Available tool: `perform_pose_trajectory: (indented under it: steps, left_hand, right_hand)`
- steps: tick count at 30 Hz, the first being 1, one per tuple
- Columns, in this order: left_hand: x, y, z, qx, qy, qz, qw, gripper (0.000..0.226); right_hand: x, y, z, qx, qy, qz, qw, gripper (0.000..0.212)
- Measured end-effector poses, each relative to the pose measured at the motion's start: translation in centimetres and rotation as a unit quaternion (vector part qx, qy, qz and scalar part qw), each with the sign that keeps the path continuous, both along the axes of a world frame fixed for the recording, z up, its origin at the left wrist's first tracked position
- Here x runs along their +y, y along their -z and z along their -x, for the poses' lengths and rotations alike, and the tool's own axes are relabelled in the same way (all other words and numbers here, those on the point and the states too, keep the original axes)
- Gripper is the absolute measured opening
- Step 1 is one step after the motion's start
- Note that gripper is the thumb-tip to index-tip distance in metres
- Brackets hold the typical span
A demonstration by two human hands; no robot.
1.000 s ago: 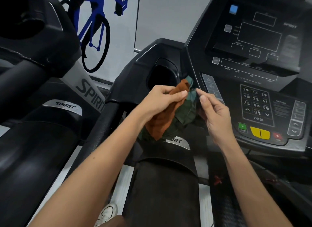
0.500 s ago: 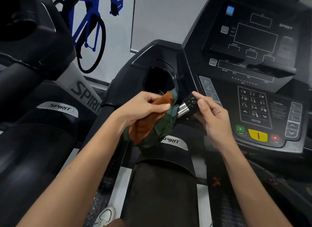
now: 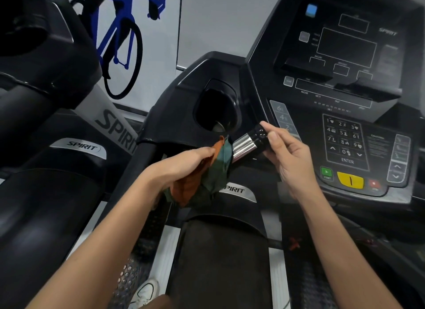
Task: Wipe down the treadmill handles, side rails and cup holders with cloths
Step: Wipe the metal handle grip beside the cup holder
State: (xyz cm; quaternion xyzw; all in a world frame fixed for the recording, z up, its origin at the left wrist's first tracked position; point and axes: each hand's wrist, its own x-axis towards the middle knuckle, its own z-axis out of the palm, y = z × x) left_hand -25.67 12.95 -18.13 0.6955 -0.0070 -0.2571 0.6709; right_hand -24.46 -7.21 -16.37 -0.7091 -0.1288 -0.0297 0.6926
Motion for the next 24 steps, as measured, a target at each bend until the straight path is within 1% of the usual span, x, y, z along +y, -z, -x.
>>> perform_pose_trajectory:
  steps: [1,3,4,5,6,7,8,10,11,12,13,14,15,17,18,21,24]
  left_hand:
    - [0.2,-0.5,0.7,-0.015,0.021,-0.008,1.000,0.028]
    - [0.1,-0.5,1.5,-0.104,0.045,-0.100,0.989,0.041]
    - [-0.2,-0.1,1.6,-0.168,0.020,-0.145,0.975,0.042]
    - [-0.7,-0.1,1.7,-0.224,-0.047,-0.160,0.960,0.035]
    - [-1.4,-0.1,1.5,-0.267,-0.136,-0.146,0.943,0.027]
    - [-2.1,-0.3,1.3,-0.296,-0.214,-0.126,0.922,0.023]
    - [-2.9,-0.8,1.1,-0.325,-0.261,-0.114,0.902,0.025]
    - [-4.4,-1.7,0.6,-0.391,-0.286,-0.102,0.869,0.035]
    - [-4.9,-1.8,0.4,-0.421,-0.278,-0.096,0.858,0.037]
    - [-5.2,-1.6,0.4,-0.446,-0.255,-0.093,0.853,0.038]
    - [-5.1,-1.0,0.7,-0.464,-0.221,-0.097,0.853,0.040]
    - [-4.6,0.0,1.0,-0.474,-0.184,-0.106,0.854,0.046]
    - [-3.9,1.2,1.5,-0.479,-0.154,-0.116,0.856,0.053]
    - [-1.9,3.5,2.3,-0.482,-0.134,-0.129,0.856,0.059]
    - [-0.9,4.4,2.7,-0.487,-0.141,-0.128,0.852,0.057]
    - [1.0,5.5,3.2,-0.510,-0.180,-0.137,0.830,0.034]
    - [0.8,5.1,3.1,-0.522,-0.199,-0.158,0.814,0.023]
  right_hand:
    - [0.0,0.0,0.0,0.000,0.005,0.004,1.000,0.028]
    - [0.1,0.1,0.0,0.002,0.013,0.012,1.000,0.023]
    - [0.2,0.1,0.0,0.005,0.016,0.012,1.000,0.023]
    - [0.3,0.1,0.0,0.006,0.016,0.011,1.000,0.024]
    - [0.3,0.2,0.0,0.006,0.015,0.008,1.000,0.027]
    - [0.3,0.2,0.0,0.007,0.011,0.006,1.000,0.031]
    - [0.2,0.2,0.0,0.007,0.008,0.011,1.000,0.036]
    - [0.0,0.3,-0.1,0.000,0.004,0.017,1.000,0.046]
    - [0.0,0.3,-0.2,-0.001,-0.001,0.012,1.000,0.047]
    - [-0.1,0.3,-0.2,-0.002,-0.003,0.011,1.000,0.043]
    - [-0.1,0.3,-0.2,-0.004,-0.001,0.014,1.000,0.034]
    - [-0.1,0.3,-0.2,-0.007,0.005,0.019,1.000,0.019]
    - [0.0,0.2,-0.2,-0.008,0.009,0.021,1.000,0.011]
    - [0.2,0.1,-0.1,-0.004,0.011,0.019,1.000,0.018]
    - [0.2,0.0,-0.1,-0.001,0.012,0.018,1.000,0.021]
    - [0.2,-0.2,0.1,-0.001,0.008,0.025,1.000,0.031]
    - [0.2,-0.1,0.1,-0.001,0.003,0.024,1.000,0.037]
